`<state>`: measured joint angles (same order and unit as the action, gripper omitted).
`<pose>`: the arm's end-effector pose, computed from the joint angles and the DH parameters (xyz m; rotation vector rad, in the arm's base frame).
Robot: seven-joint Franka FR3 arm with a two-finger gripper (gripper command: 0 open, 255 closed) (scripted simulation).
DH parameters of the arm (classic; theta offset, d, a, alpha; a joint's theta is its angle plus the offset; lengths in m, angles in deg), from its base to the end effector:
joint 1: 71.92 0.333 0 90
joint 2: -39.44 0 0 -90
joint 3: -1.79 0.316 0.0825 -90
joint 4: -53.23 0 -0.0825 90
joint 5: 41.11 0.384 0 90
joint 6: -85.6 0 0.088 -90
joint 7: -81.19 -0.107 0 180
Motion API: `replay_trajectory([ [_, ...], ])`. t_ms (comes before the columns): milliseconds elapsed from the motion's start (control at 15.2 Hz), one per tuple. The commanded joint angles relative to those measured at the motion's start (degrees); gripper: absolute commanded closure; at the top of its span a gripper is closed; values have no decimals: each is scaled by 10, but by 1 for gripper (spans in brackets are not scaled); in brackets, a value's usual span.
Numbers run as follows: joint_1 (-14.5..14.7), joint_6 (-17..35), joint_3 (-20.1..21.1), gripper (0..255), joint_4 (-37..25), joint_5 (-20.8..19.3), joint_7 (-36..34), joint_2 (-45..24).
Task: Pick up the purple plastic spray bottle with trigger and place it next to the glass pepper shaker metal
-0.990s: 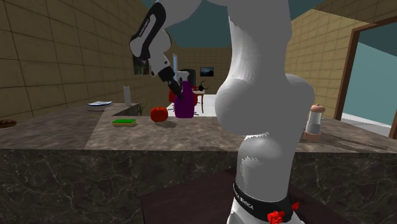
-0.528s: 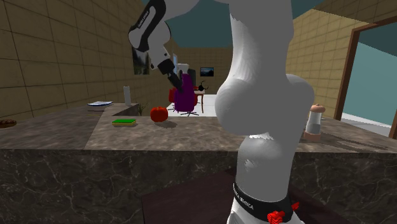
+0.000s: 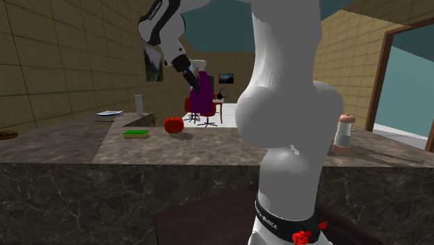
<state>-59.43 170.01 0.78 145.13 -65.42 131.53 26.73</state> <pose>0.5881 0.0720 0.4853 2.3567 1.4662 -0.6695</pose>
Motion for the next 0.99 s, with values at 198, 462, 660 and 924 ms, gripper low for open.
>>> replay_trajectory([
  [198, 2, -35, 0, 255, -36, -1, 13, 2],
  [462, 4, -64, 0, 255, -68, -3, 25, 0],
  [660, 5, -85, 0, 255, -94, -5, 33, -3],
  [924, 7, -116, 0, 255, -133, -8, 46, -9],
])
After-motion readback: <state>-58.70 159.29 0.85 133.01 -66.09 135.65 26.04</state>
